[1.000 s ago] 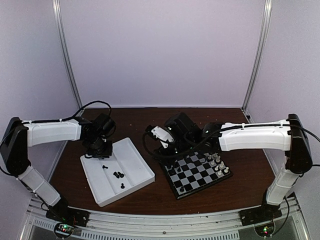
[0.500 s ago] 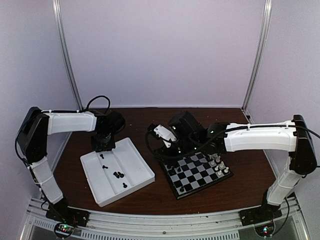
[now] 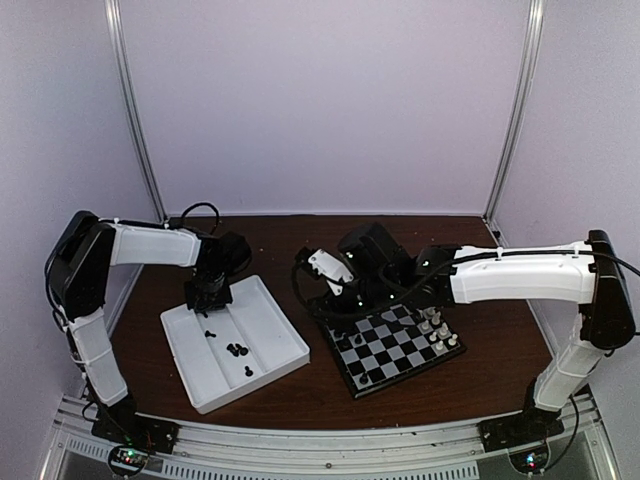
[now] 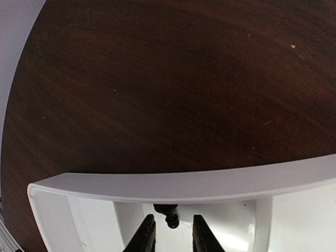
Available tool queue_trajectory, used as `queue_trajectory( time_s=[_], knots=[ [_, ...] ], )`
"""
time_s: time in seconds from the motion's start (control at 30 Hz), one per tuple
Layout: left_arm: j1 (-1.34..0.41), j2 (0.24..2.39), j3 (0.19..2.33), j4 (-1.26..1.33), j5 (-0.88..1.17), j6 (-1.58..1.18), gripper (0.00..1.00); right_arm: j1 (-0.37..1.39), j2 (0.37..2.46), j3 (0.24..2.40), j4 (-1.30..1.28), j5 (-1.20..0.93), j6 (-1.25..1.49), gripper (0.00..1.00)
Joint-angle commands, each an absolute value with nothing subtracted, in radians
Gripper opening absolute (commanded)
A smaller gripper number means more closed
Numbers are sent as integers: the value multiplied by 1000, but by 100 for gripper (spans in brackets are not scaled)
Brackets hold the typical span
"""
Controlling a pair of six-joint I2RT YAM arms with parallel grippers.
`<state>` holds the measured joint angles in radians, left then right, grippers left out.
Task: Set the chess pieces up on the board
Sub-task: Pick up the chess piece from the storage box.
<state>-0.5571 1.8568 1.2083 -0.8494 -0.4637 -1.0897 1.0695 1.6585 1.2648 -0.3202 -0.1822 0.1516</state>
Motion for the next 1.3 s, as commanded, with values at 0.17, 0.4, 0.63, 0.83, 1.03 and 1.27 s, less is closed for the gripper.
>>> queue_trajectory(
  time_s=[0.17,0.4,0.63,0.83,1.03,1.27],
  knots=[
    [-497,1858,1110,-730,-377,-1130,26,1075,1629,1255,-318,-167,136,27],
    [-466,1869,1065,-622,-326,-1132,24,1075,1625,1256,-323,-167,139,26],
    [-448,1869,1054,-530,-330,-1081,28,1075,1613,1252,-334,-162,144,27],
    [-445,1872,1049,-501,-309,-1042,18,1075,1600,1237,-332,-158,153,26],
    [-446,1858,1046,-506,-231,-1036,12,1075,1605,1241,-327,-160,160,26],
    [-451,1778,1017,-510,-169,-1053,10,1075,1625,1247,-317,-174,167,26]
  ],
)
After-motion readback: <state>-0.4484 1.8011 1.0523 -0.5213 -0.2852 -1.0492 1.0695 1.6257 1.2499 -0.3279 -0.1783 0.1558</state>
